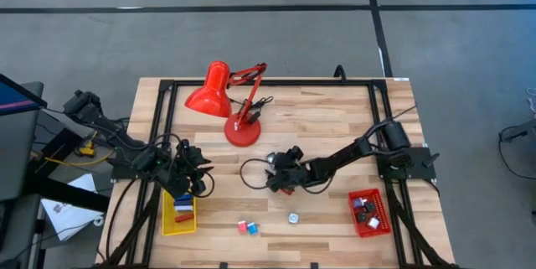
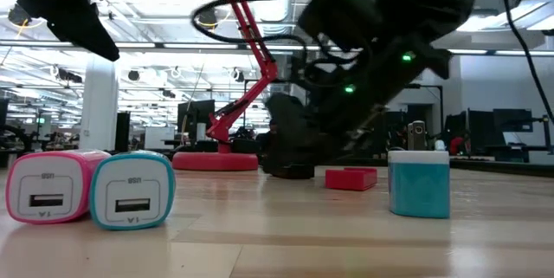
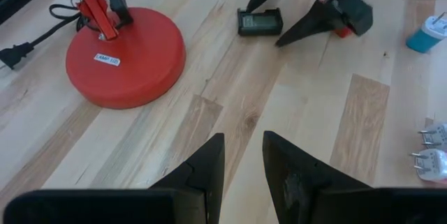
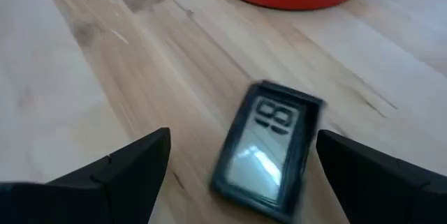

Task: Pick & Place Office items
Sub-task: Put the black digital timer into the yellow bin

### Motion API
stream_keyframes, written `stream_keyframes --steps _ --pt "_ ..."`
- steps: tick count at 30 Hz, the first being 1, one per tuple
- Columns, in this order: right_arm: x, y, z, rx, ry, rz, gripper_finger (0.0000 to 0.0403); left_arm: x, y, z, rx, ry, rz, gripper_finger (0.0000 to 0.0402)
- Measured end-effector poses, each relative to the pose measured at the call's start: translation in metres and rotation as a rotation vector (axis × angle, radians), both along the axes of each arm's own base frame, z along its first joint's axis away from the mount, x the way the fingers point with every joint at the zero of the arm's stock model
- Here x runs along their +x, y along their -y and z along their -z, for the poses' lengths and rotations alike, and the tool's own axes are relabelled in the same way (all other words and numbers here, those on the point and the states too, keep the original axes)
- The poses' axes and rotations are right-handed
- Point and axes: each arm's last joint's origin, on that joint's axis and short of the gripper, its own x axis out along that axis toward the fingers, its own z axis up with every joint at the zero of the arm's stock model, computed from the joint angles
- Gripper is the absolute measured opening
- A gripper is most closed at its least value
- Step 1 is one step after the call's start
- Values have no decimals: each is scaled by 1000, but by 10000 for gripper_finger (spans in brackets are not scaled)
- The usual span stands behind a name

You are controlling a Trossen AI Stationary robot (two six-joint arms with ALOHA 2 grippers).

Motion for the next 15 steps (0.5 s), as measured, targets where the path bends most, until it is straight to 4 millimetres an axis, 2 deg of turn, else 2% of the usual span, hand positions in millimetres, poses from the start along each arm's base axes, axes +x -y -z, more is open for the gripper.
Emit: stream_keyframes --steps 8,15 --pt "6 1 0 7 -87 65 338 0 0 0 -10 -9 7 93" --pt "7 6 7 44 -116 57 262 0 0 0 -9 -9 7 93"
